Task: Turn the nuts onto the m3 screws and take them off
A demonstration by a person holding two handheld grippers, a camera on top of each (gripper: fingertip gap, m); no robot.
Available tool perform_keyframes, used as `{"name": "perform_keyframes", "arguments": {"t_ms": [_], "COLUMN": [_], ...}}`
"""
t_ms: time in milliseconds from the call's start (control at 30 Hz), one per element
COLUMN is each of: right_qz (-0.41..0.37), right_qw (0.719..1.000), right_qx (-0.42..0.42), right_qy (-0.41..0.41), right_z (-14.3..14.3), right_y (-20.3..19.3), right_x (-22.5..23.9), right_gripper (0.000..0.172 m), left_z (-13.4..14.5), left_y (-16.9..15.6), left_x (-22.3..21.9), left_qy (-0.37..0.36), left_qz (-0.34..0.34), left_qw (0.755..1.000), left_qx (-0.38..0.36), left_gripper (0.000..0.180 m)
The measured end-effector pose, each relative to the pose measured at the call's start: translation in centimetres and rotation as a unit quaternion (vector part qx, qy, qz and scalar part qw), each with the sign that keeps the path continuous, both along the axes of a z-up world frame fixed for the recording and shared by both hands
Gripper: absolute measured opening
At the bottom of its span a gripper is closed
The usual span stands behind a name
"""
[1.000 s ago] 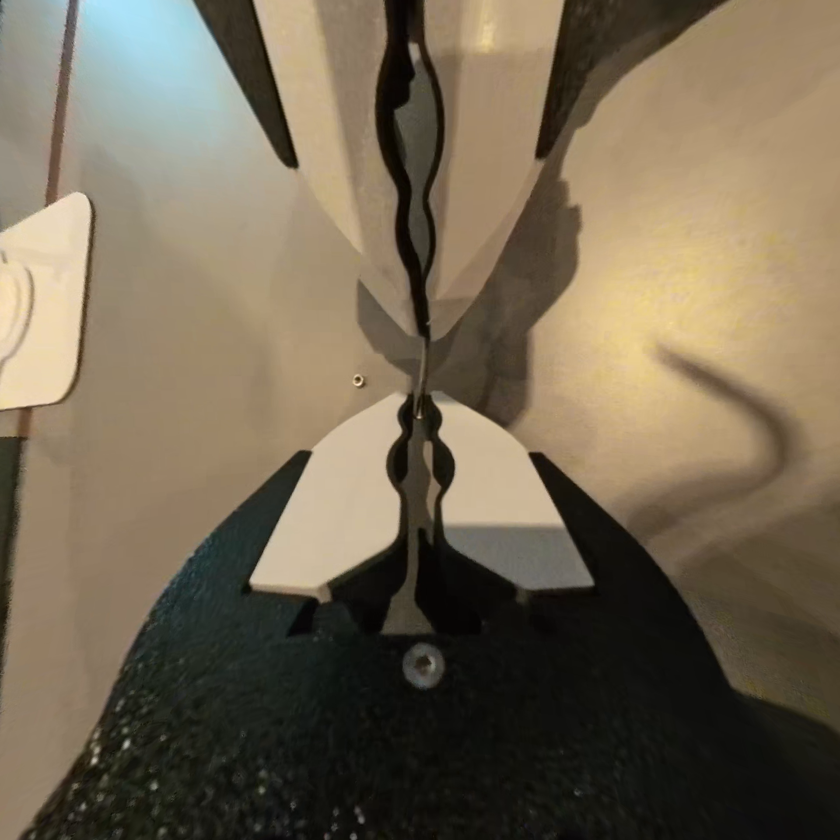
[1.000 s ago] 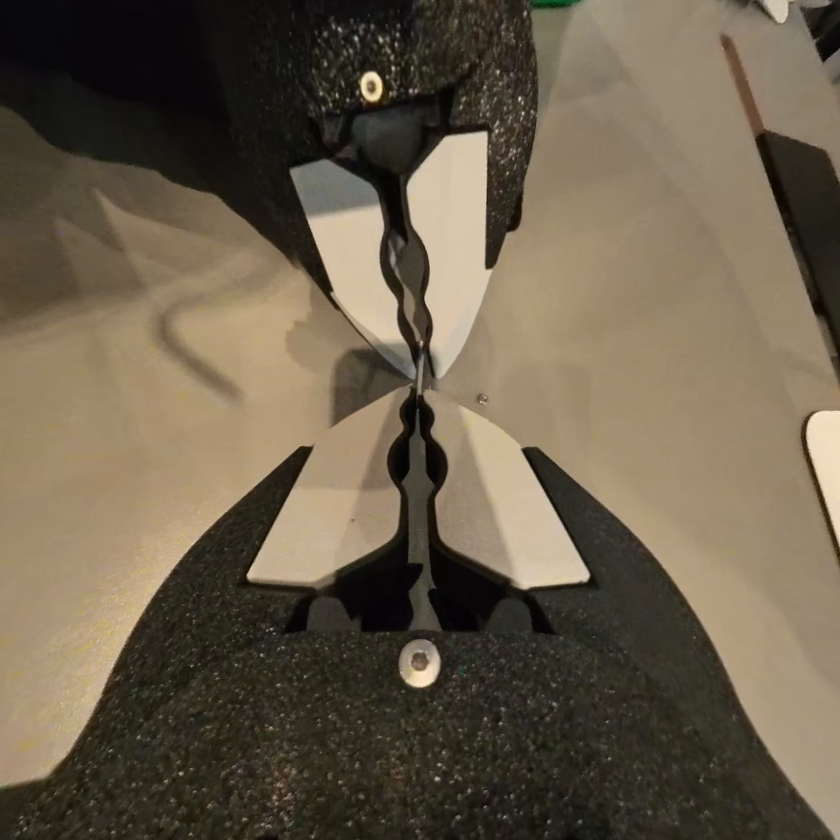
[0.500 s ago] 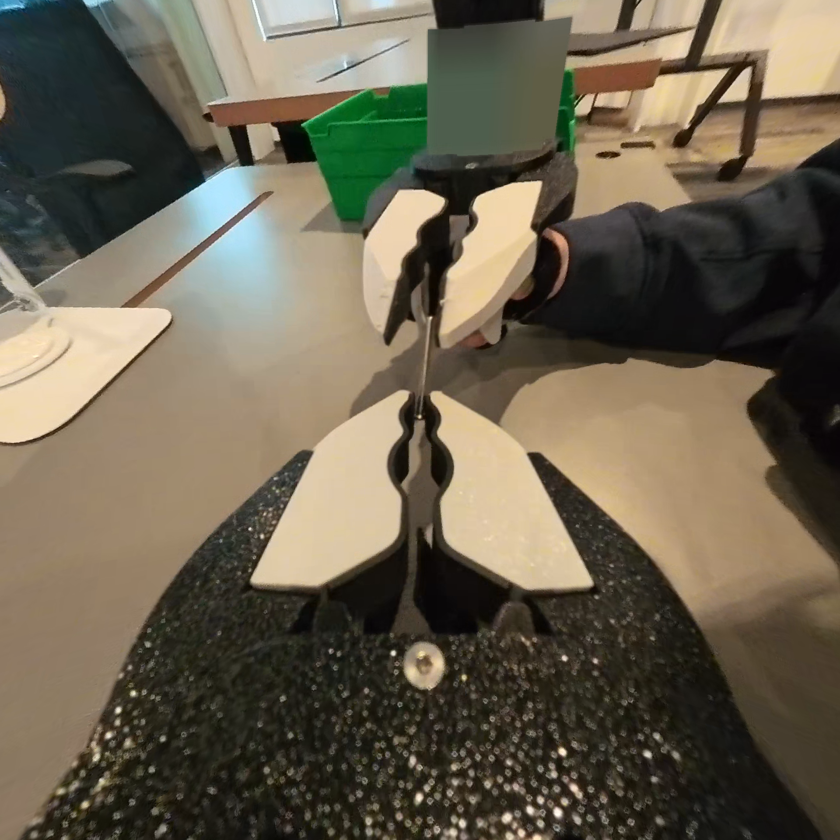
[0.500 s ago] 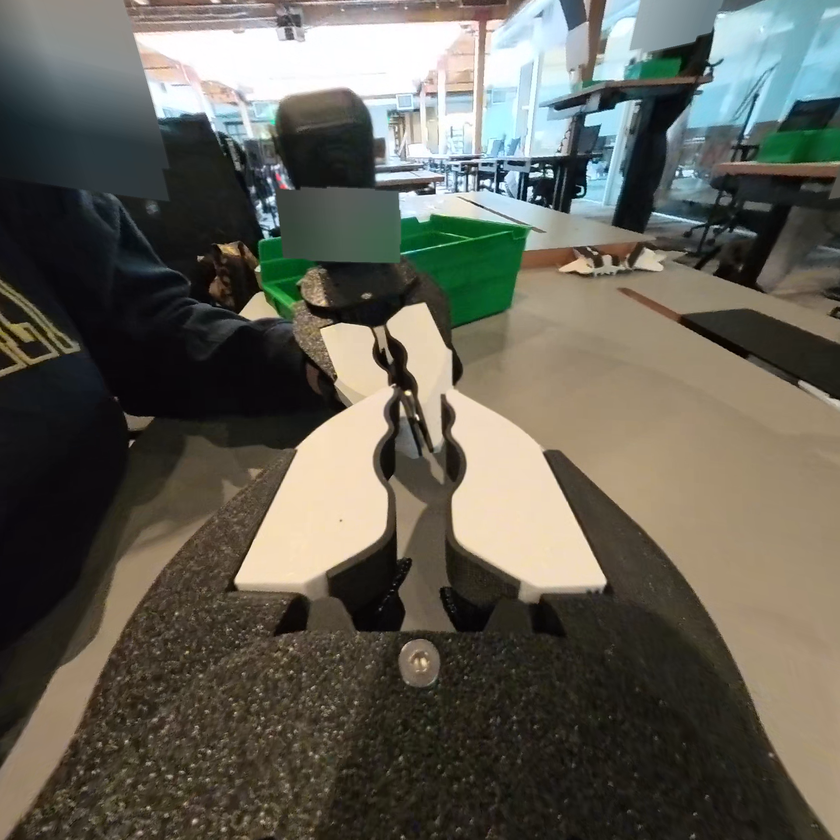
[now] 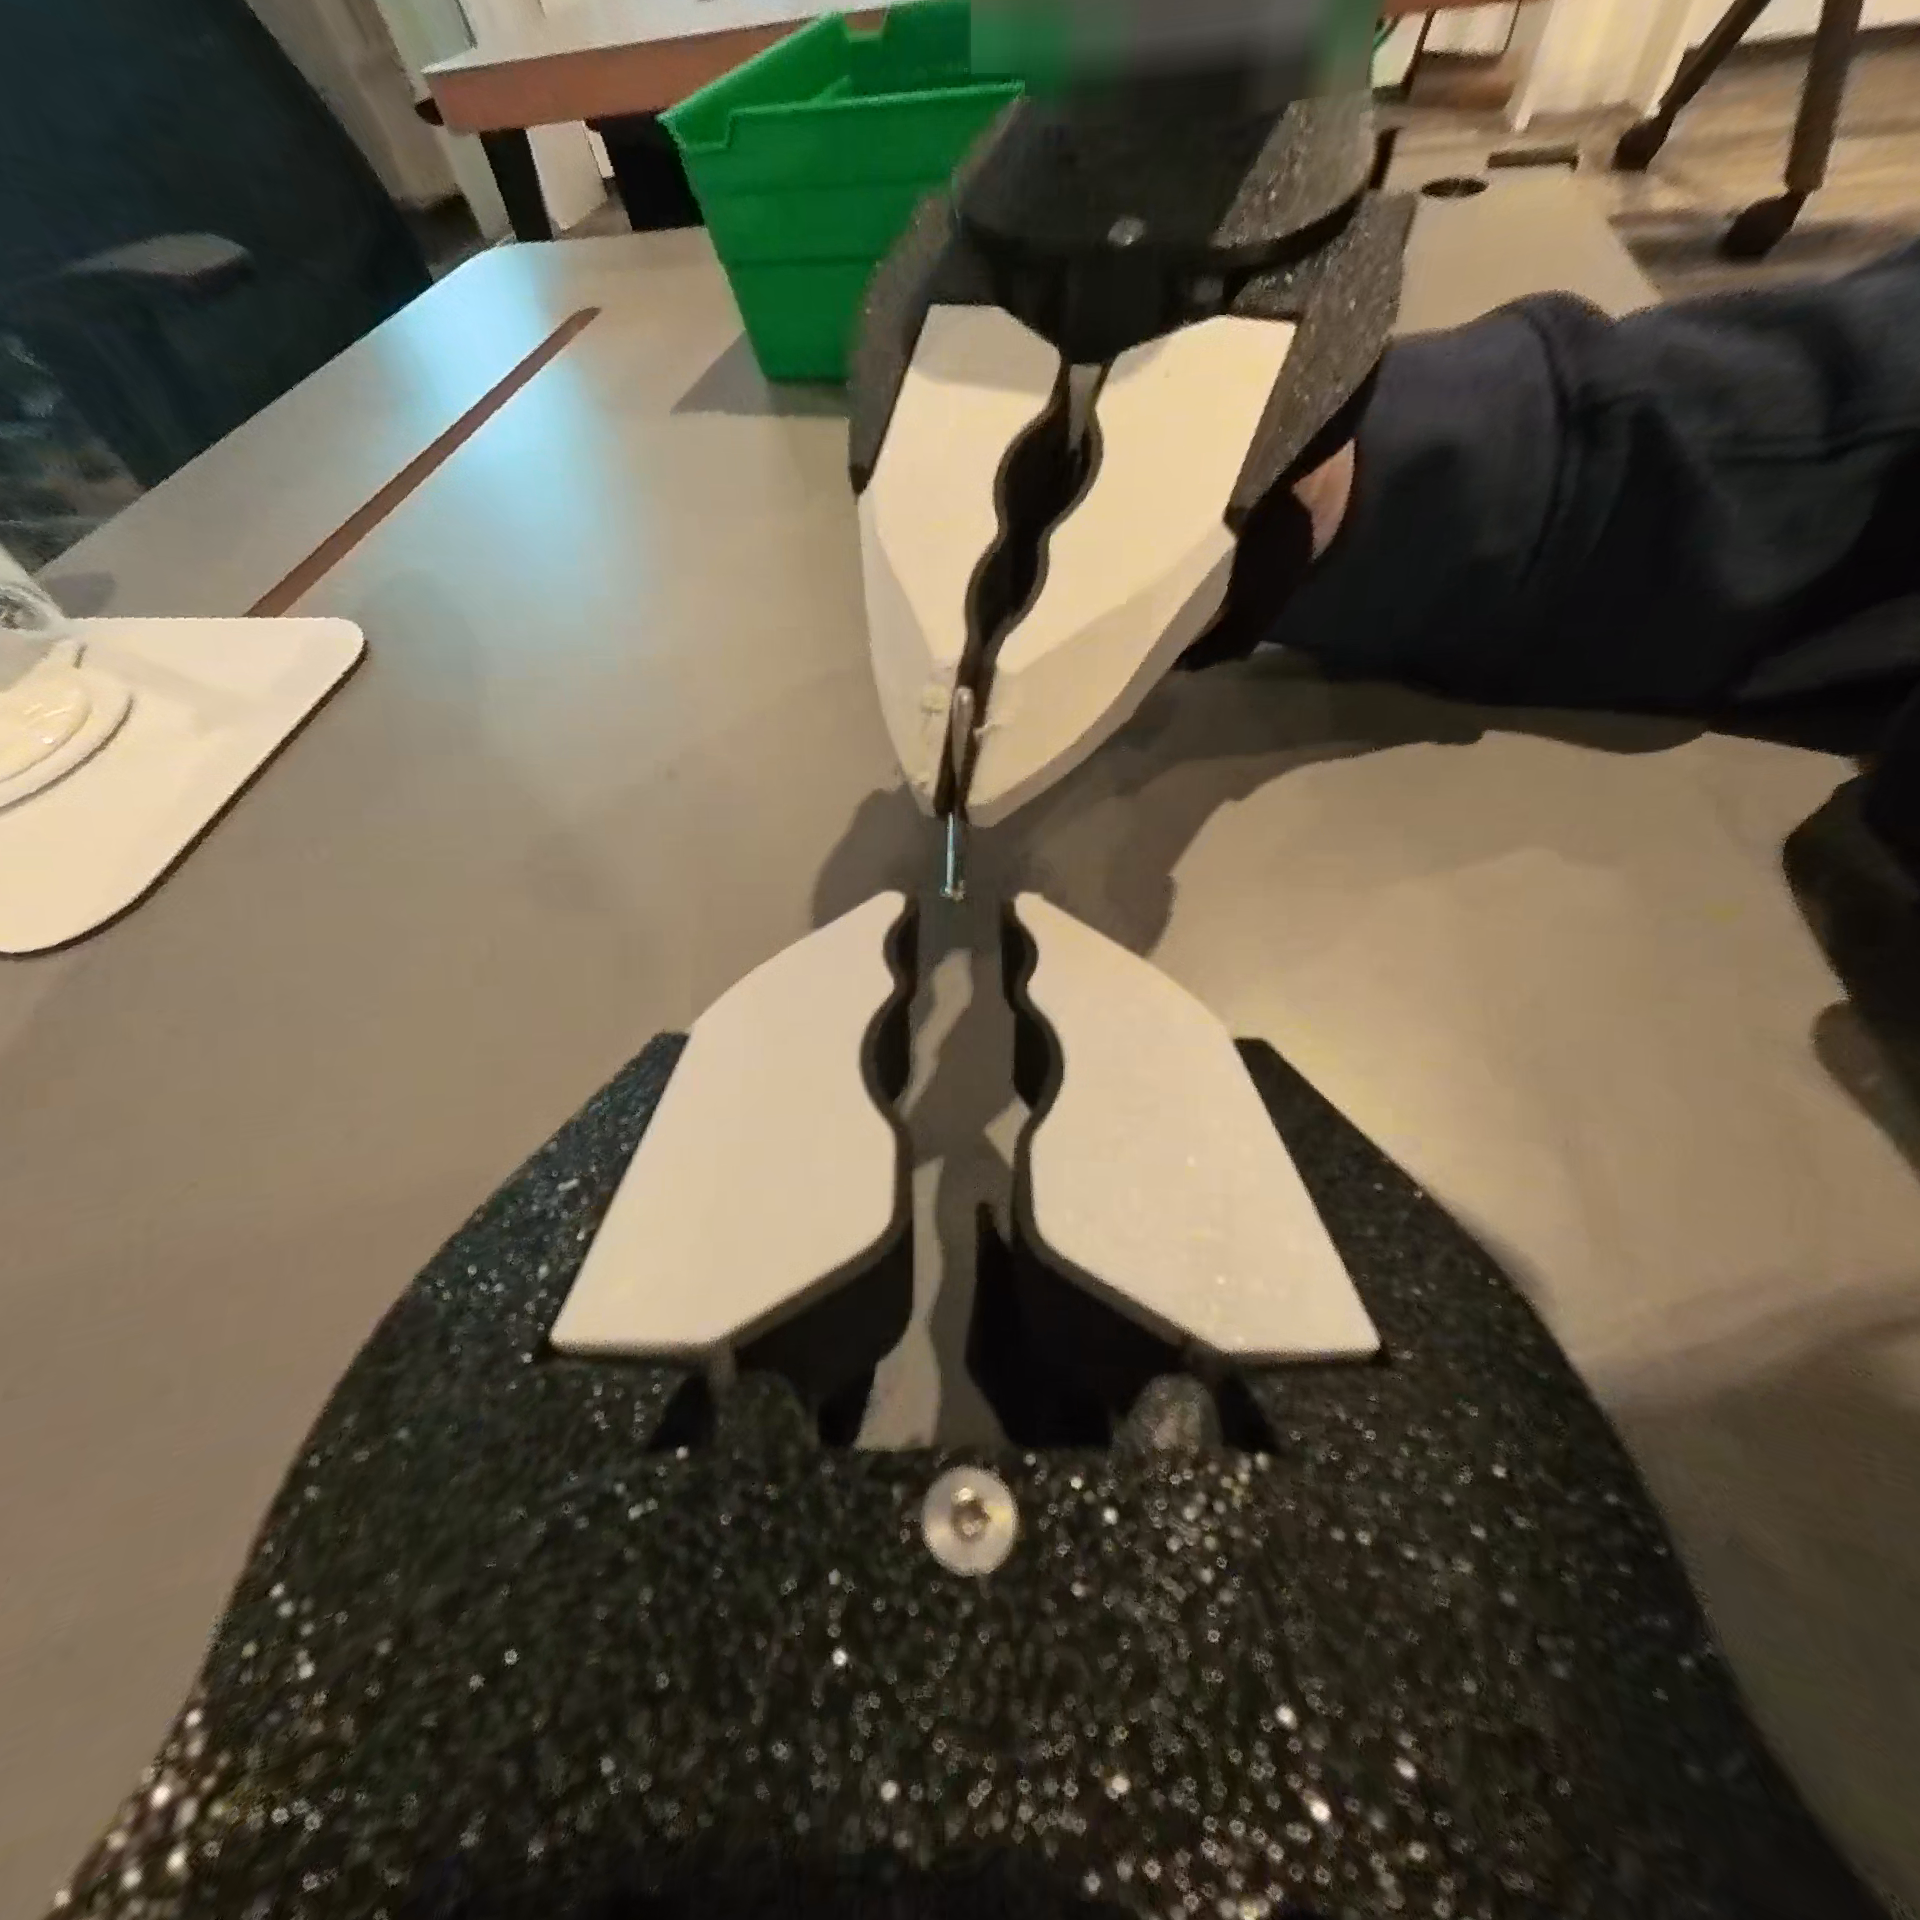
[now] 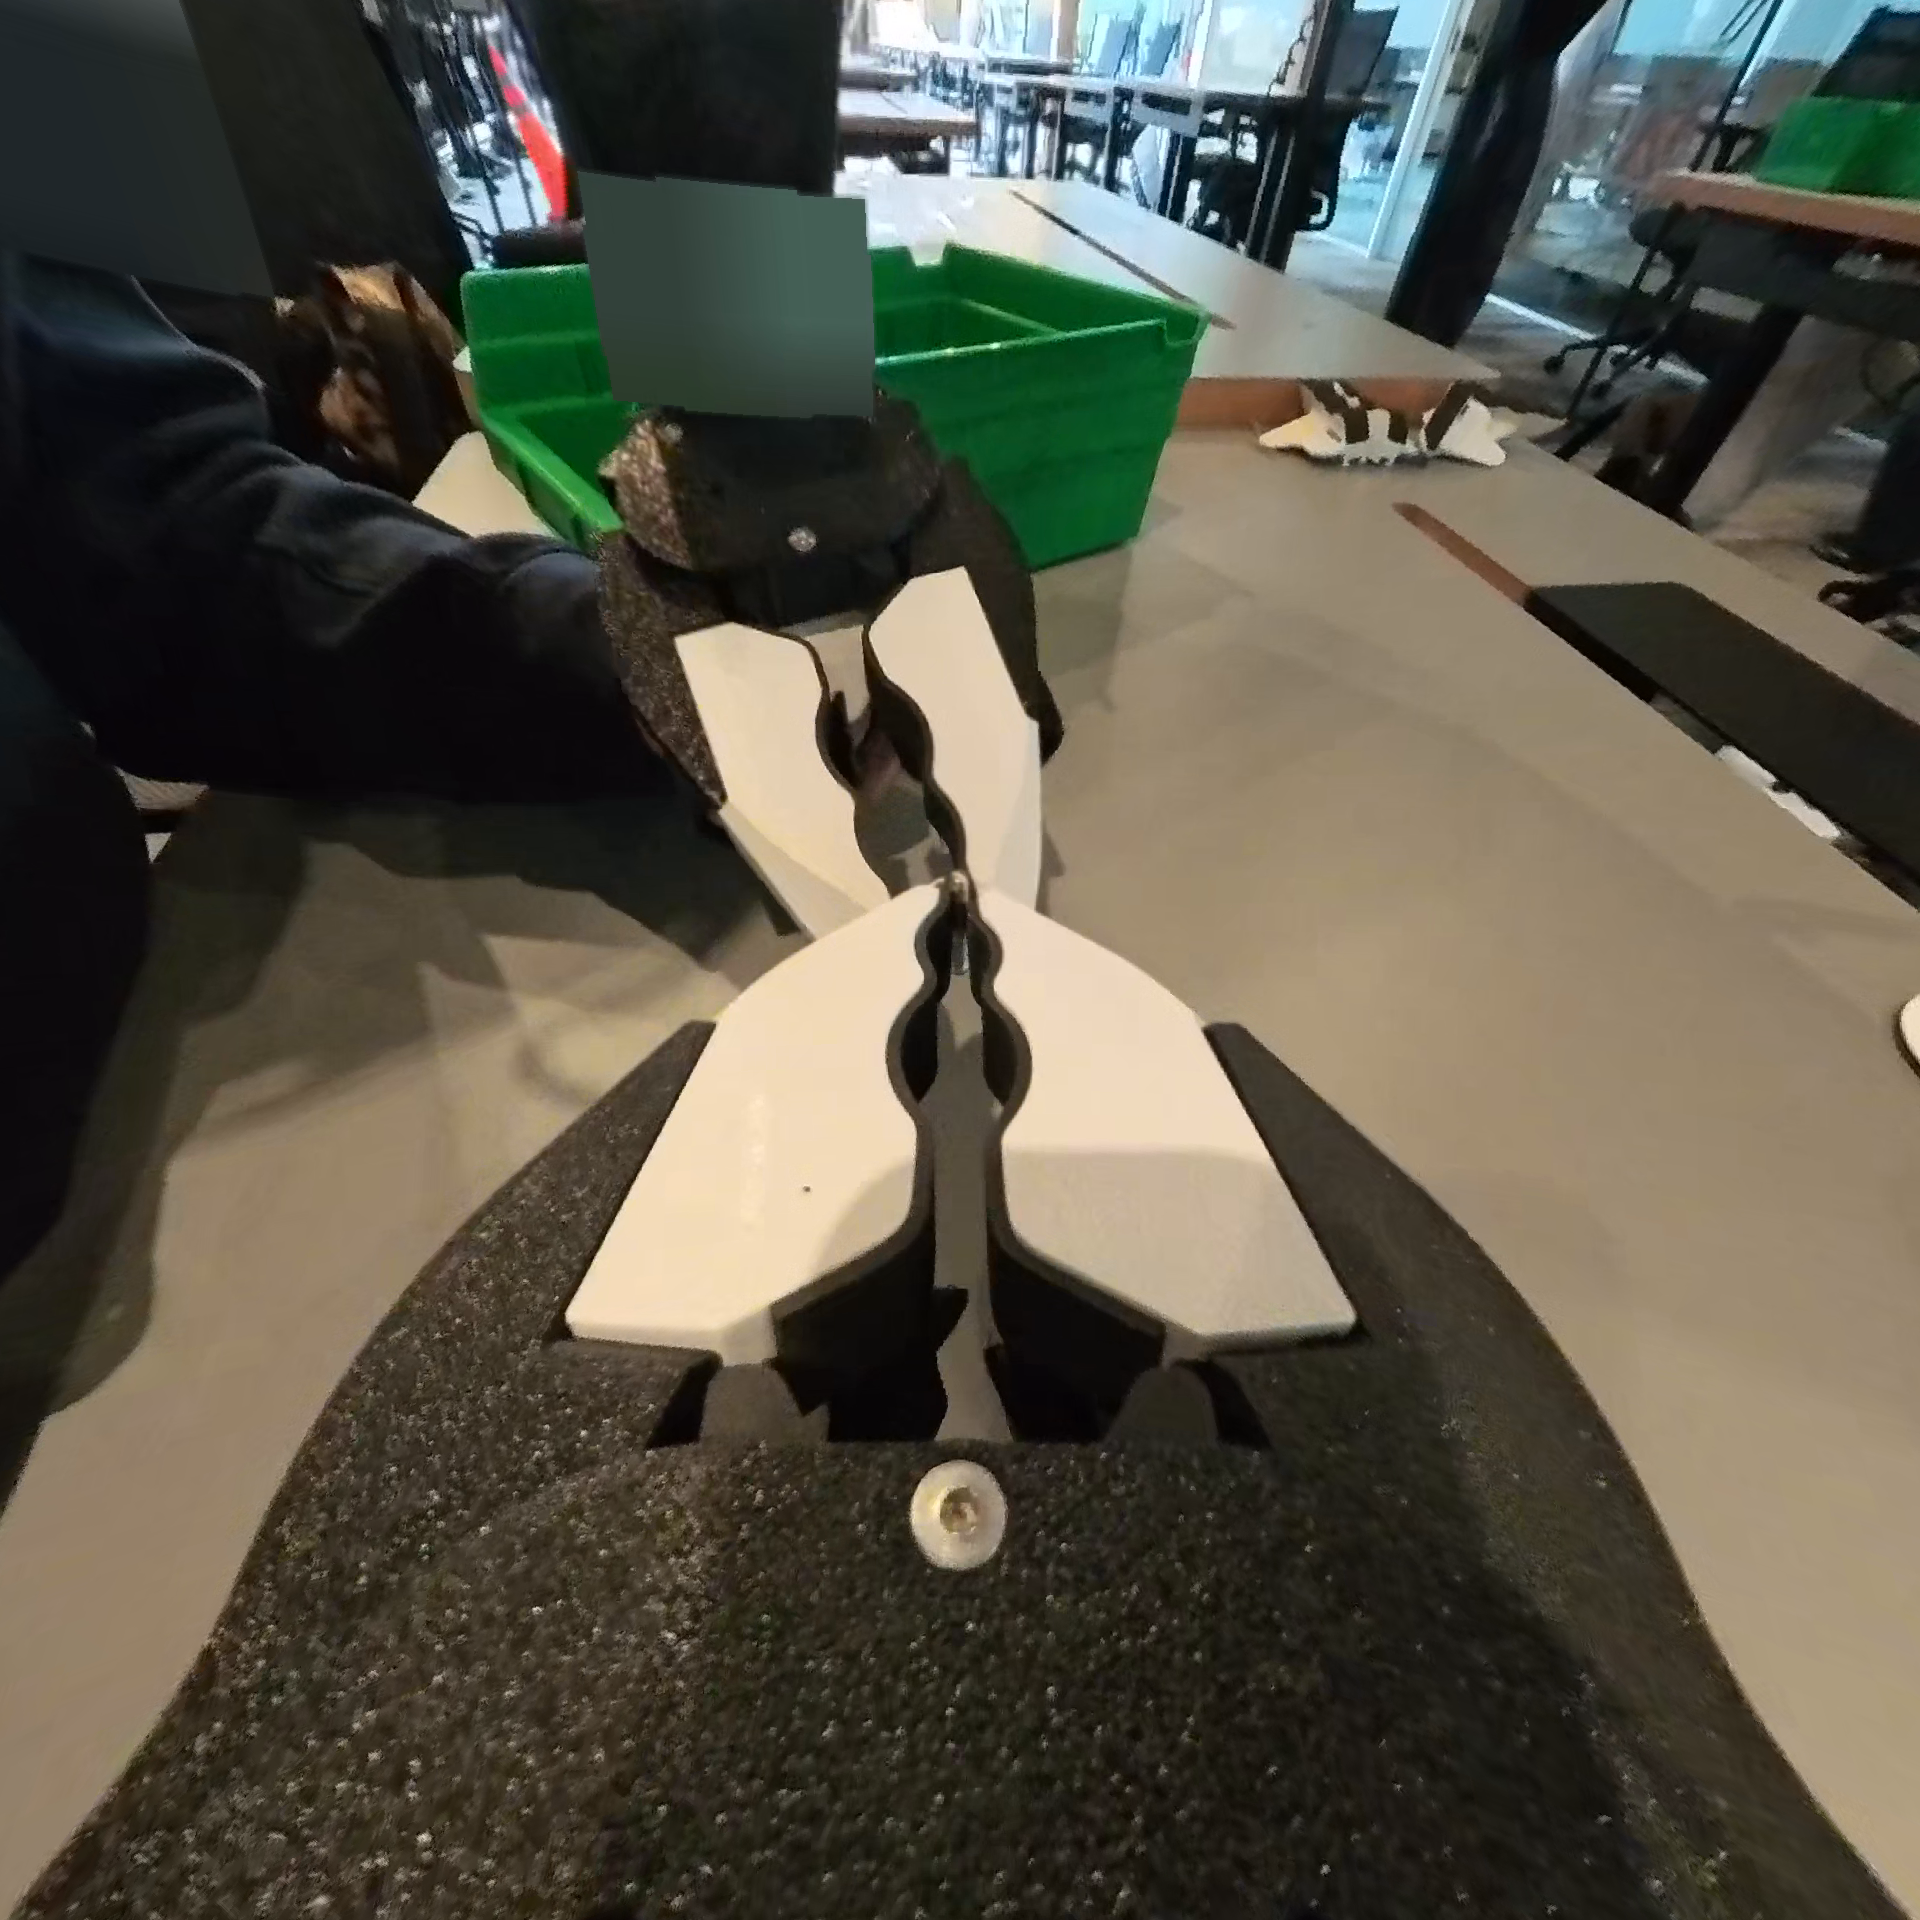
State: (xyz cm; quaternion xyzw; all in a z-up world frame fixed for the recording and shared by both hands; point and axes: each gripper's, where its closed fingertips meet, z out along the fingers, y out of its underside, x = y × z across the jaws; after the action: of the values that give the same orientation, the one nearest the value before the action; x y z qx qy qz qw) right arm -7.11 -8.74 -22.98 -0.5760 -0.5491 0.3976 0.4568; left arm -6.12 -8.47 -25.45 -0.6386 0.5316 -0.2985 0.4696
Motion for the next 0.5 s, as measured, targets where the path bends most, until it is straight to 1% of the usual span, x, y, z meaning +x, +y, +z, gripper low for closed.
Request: {"name": "perform_keyframes", "arguments": {"t_ms": [167,400,500], "right_qz": [0.011,0.028,0.03], "right_qw": [0.999,0.999,0.999], "right_qx": [0.003,-0.002,-0.005], "right_qy": [-0.03,-0.035,-0.024], "right_z": [-0.8,-1.0,-0.8], "right_y": [-0.4,-1.0,-1.0], "right_x": [0.0,-0.4,-0.4], "right_gripper": [0.002,0.002,0.002], "left_z": [-0.9,-1.1,-0.9], "left_y": [-0.4,-0.7,-0.7], "left_x": [0.3,0.5,0.5], "left_qy": [0.03,0.033,0.029], "left_qz": [-0.012,-0.022,-0.022], "left_qw": [0.999,0.999,0.999], "left_qx": [0.003,-0.001,0.018], "left_gripper": [0.012,0.005,0.004]}}
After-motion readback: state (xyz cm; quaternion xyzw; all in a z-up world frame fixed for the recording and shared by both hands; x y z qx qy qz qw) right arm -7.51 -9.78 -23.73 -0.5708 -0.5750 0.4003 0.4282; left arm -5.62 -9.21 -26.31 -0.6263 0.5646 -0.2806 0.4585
